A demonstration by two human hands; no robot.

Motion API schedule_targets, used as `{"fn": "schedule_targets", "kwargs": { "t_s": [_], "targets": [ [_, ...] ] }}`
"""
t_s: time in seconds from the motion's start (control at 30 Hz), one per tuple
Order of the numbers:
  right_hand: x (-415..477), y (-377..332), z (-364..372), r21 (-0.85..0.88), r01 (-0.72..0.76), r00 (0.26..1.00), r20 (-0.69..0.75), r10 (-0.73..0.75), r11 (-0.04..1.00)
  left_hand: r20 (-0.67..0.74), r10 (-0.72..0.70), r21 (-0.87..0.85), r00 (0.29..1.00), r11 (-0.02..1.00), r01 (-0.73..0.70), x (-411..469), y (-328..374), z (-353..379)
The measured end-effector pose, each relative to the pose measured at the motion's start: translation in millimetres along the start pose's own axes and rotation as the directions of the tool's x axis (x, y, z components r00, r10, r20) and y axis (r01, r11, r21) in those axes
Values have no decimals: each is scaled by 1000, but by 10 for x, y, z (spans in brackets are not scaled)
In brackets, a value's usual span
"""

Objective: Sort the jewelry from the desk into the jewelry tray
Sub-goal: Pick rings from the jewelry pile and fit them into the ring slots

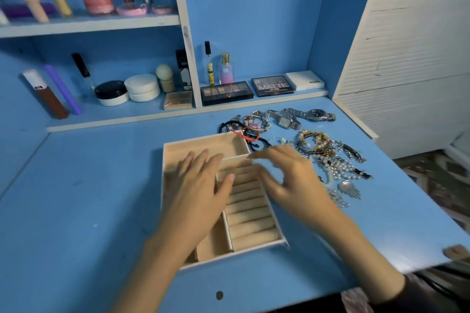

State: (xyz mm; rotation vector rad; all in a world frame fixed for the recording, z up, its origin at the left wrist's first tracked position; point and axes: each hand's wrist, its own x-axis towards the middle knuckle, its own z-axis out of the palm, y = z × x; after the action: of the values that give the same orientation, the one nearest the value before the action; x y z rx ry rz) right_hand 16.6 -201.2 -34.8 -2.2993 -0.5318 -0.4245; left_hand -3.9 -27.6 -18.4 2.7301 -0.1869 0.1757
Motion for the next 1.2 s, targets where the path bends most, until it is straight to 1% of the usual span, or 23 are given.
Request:
{"fn": "schedule_targets", "kwargs": {
  "t_s": [0.03, 0.1, 0.2, 0.27, 0.37, 0.47, 0.57, 0.73, 0.9, 1.0, 1.07, 1.2],
  "targets": [
    [12, 87, -101, -3, -17, 996, -85, 16, 1000, -8, 74, -36, 997, 997, -75, 49, 82, 11],
    [38, 268, -290, 42, -92, 969, -226, 99, 995, -8, 231, -71, 973, 970, -231, 177, 258, 56],
    [58, 494, -467, 119, -201, 919, -320, 230, 972, 23, 378, -68, 926, 924, -376, 403, 516, 151],
    [38, 594, -499, 145, -223, 900, -349, 261, 964, 71, 422, -41, 904, 907, -420, 553, 638, 237],
    [1, 653, -487, 146, -222, 892, -368, 261, 964, 146, 453, 10, 879, 888, -460, 717, 744, 343],
    [6, 666, -499, 164, -228, 882, -382, 275, 960, 161, 480, 64, 862, 867, -494, 782, 767, 396],
    [15, 690, -519, 181, -246, 870, -391, 300, 952, 156, 494, 84, 855, 856, -509, 814, 750, 421],
    [13, 719, -539, 199, -277, 856, -393, 335, 940, 152, 475, 62, 867, 870, -488, 840, 724, 428],
    [10, 720, -539, 211, -286, 848, -398, 349, 935, 126, 397, -88, 909, 917, -388, 835, 632, 361],
    [10, 739, -539, 197, -298, 844, -402, 355, 934, 93, 346, -195, 934, 926, -323, 815, 594, 312],
    [-2, 765, -542, 142, -306, 850, -404, 338, 941, 56, 306, -248, 950, 926, -284, 806, 582, 295],
    [-53, 819, -548, -63, -342, 870, -398, 290, 938, -16, 245, -310, 969, 920, -238, 795, 557, 303]
  ]
}}
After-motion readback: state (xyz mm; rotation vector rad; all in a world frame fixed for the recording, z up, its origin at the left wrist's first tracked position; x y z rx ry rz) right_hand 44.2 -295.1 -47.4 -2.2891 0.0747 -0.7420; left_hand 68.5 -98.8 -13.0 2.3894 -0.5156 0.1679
